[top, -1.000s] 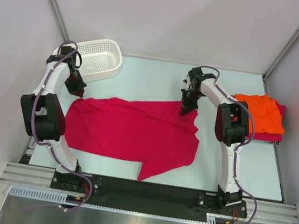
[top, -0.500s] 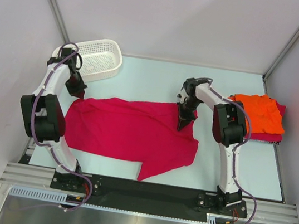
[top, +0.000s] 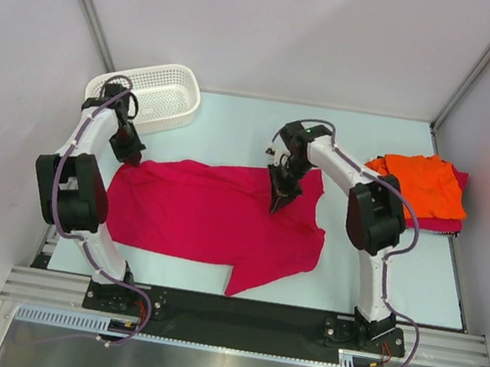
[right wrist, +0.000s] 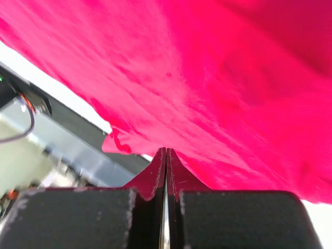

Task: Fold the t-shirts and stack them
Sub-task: Fold the flattened tshirt in 1/3 of the way

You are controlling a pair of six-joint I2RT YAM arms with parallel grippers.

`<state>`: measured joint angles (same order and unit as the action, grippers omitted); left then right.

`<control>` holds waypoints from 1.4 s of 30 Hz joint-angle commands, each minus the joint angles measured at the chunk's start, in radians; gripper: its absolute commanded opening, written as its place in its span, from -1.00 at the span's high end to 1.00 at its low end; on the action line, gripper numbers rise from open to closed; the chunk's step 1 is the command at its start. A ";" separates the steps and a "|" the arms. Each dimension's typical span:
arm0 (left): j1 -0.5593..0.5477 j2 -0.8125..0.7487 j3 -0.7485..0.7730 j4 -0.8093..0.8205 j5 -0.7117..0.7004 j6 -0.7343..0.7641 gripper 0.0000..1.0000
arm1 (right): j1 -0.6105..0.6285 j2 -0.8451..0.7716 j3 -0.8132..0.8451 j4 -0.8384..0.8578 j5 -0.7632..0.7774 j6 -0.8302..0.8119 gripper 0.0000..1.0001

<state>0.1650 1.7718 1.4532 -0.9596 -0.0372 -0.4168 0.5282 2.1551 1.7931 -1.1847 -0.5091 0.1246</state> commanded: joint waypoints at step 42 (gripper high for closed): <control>-0.090 -0.032 -0.008 -0.008 -0.006 0.007 1.00 | 0.062 -0.101 -0.051 0.157 0.009 0.013 1.00</control>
<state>0.0914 1.7290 1.4010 -0.9615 -0.0238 -0.4103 0.6029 2.1738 1.7313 -1.0531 -0.4915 0.1272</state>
